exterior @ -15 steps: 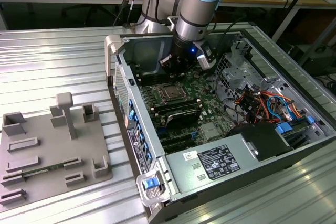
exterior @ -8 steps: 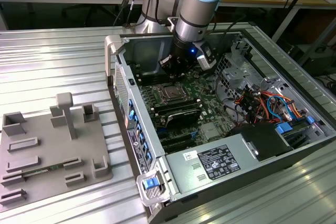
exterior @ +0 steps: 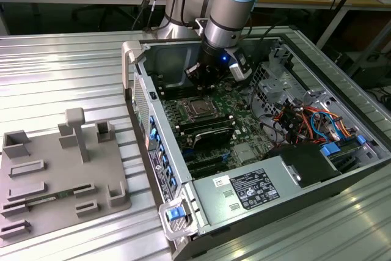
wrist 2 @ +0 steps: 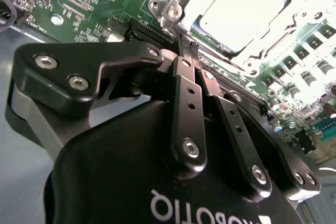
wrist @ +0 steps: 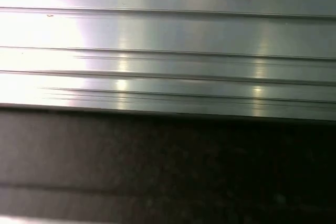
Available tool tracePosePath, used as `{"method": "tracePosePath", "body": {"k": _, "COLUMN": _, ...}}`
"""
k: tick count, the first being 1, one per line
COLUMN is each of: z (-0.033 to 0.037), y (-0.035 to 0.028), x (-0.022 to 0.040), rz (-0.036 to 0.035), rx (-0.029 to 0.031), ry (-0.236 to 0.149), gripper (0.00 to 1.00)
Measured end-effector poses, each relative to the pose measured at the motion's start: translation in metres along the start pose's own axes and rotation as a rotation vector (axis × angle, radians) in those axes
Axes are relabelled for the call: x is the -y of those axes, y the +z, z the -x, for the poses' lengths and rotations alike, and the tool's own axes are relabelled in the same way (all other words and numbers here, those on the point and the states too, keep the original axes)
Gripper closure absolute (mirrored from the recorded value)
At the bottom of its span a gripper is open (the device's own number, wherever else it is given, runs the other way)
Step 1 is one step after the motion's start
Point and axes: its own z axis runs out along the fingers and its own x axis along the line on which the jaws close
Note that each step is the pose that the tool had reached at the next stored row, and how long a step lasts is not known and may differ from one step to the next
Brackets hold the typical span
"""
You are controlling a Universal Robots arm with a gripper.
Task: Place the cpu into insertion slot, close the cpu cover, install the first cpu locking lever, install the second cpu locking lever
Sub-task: 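Install the first cpu locking lever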
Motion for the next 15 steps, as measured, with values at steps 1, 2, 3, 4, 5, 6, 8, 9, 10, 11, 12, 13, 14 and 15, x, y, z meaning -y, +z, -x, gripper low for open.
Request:
{"method": "tracePosePath", "body": {"k": 1, "z": 0.0000, "y": -0.0003, "x": 0.0000, "rz": 0.0005, "rx": 0.0002, "ry": 0.000, "gripper": 0.89}}
{"method": "tracePosePath", "body": {"k": 2, "z": 0.0000, "y": -0.0007, "x": 0.0002, "rz": 0.0003, "rx": 0.0000, "ry": 0.000, "gripper": 0.89}}
{"method": "tracePosePath", "body": {"k": 3, "z": 0.0000, "y": -0.0010, "x": 0.0005, "rz": 0.0006, "rx": 0.0001, "ry": 0.000, "gripper": 0.89}}
{"method": "tracePosePath", "body": {"k": 4, "z": 0.0000, "y": -0.0014, "x": 0.0009, "rz": 0.0009, "rx": 0.0001, "ry": 0.000, "gripper": 0.89}}
{"method": "tracePosePath", "body": {"k": 5, "z": -0.0001, "y": -0.0019, "x": 0.0013, "rz": 0.0015, "rx": 0.0002, "ry": 0.000, "gripper": 0.89}}
{"method": "tracePosePath", "body": {"k": 6, "z": -0.0001, "y": -0.0022, "x": 0.0017, "rz": 0.0025, "rx": 0.0002, "ry": 0.000, "gripper": 0.89}}
{"method": "tracePosePath", "body": {"k": 8, "z": -0.0001, "y": -0.0021, "x": 0.0018, "rz": 0.0035, "rx": 0.0004, "ry": 0.000, "gripper": 0.89}}
{"method": "tracePosePath", "body": {"k": 9, "z": -0.0001, "y": -0.0022, "x": 0.0019, "rz": 0.0035, "rx": 0.0004, "ry": 0.000, "gripper": 0.89}}
{"method": "tracePosePath", "body": {"k": 10, "z": -0.0001, "y": -0.0021, "x": 0.0019, "rz": 0.0036, "rx": 0.0003, "ry": 0.000, "gripper": 0.89}}
{"method": "tracePosePath", "body": {"k": 11, "z": -0.0001, "y": -0.0022, "x": 0.0020, "rz": 0.0035, "rx": 0.0003, "ry": 0.000, "gripper": 0.89}}
{"method": "tracePosePath", "body": {"k": 12, "z": -0.0001, "y": -0.0022, "x": 0.0020, "rz": 0.0035, "rx": 0.0003, "ry": 0.000, "gripper": 0.89}}
{"method": "tracePosePath", "body": {"k": 13, "z": -0.0001, "y": -0.0022, "x": 0.0020, "rz": 0.0036, "rx": 0.0003, "ry": 0.000, "gripper": 0.89}}
{"method": "tracePosePath", "body": {"k": 14, "z": -0.0001, "y": -0.0021, "x": 0.0020, "rz": 0.0036, "rx": 0.0004, "ry": 0.000, "gripper": 0.89}}
{"method": "tracePosePath", "body": {"k": 15, "z": -0.0001, "y": -0.0022, "x": 0.0020, "rz": 0.0036, "rx": 0.0004, "ry": 0.000, "gripper": 0.89}}
